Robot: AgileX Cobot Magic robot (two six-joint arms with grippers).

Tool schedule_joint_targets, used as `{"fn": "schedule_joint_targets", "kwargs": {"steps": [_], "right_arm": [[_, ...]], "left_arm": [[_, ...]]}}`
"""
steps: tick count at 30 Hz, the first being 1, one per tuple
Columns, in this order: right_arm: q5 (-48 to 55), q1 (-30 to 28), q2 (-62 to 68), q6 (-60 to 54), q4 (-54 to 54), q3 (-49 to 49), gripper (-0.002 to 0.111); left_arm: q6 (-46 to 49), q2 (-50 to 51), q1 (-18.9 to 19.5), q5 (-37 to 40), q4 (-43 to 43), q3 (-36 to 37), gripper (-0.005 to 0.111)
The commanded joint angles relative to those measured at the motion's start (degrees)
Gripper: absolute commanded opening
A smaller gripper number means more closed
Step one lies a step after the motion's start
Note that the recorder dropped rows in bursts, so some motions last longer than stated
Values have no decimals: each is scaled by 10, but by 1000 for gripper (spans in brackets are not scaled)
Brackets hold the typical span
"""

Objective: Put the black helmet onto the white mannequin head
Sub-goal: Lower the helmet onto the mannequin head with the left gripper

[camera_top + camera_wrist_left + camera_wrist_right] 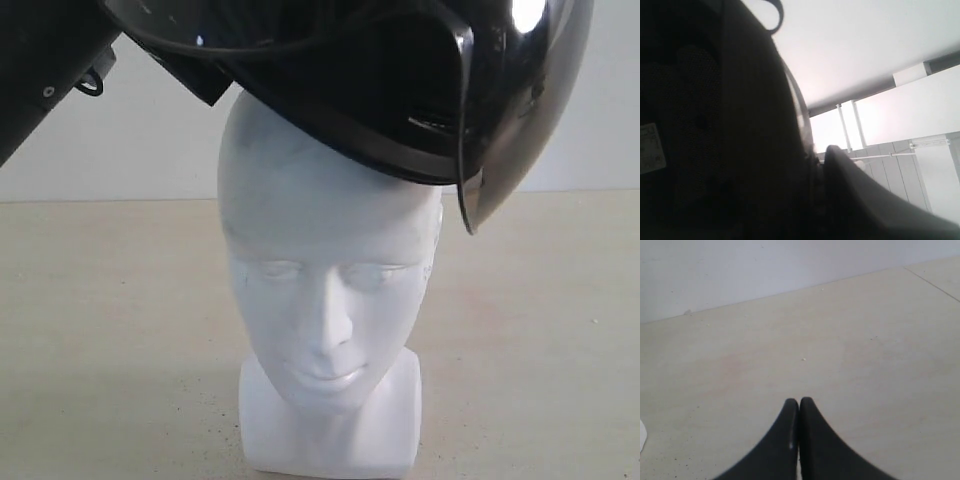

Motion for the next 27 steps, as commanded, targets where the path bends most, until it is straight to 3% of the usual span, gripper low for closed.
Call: {"fn": "schedule_joint_targets", "kwargs": {"steps": [1,27], "right_arm": [[-7,-4,-4,-1,0,0,0],[-7,-4,-4,-2,0,0,0]], "left_arm": [[3,-7,7,-3,-19,15,4],[3,-7,7,-3,-60,70,4]]}}
